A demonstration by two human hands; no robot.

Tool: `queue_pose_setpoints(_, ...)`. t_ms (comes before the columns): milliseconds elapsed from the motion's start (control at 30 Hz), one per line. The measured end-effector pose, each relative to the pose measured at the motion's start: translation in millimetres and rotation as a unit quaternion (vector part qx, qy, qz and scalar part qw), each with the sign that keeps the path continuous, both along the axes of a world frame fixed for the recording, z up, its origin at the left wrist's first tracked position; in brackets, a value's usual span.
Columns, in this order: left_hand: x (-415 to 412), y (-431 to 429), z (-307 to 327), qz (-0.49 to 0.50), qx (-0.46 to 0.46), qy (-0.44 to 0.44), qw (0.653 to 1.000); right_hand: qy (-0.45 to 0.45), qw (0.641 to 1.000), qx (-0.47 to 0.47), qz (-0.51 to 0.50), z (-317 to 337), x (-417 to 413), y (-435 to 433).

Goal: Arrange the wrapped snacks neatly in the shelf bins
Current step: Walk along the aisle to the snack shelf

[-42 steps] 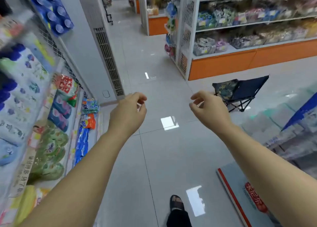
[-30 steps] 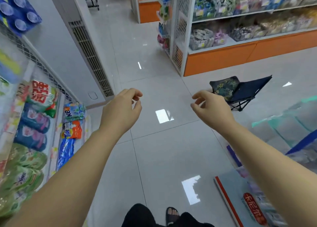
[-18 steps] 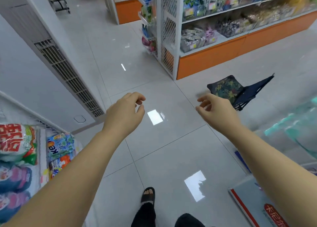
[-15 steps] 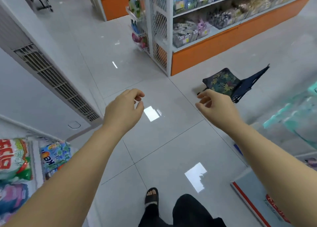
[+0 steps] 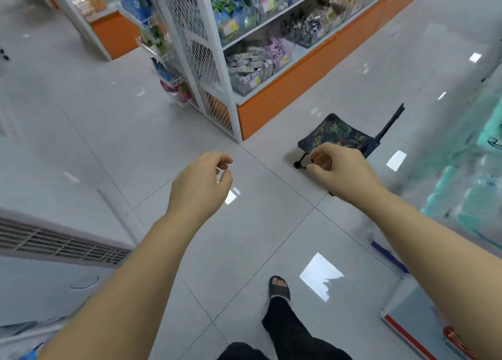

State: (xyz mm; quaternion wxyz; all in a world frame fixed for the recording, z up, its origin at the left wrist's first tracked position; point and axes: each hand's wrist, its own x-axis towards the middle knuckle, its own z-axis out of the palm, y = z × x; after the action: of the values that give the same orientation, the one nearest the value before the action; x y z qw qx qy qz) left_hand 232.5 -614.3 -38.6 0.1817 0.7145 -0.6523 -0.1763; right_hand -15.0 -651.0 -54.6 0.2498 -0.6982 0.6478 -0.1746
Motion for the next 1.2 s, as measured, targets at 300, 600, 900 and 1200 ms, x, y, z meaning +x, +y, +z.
queue_pose_setpoints(300,-6,-128,2,0.01,0.008,0.019,1.0,-0.008,1.0,-0.005,0.007,12,-1,-132)
queue_pose_setpoints(600,11,-303,-12,-0.032,0.022,0.033,0.999,-0.041,0.999,0.022,-0.028,5,9,-282)
queue_pose_setpoints(900,-27,-478,-3,-0.138,0.04,0.035,0.989,-0.081,0.99,0.043,-0.108,4,-10,-413)
queue_pose_setpoints(1200,-92,-639,-14,-0.167,0.076,0.074,0.98,-0.059,0.988,0.054,-0.133,-9,-77,-562)
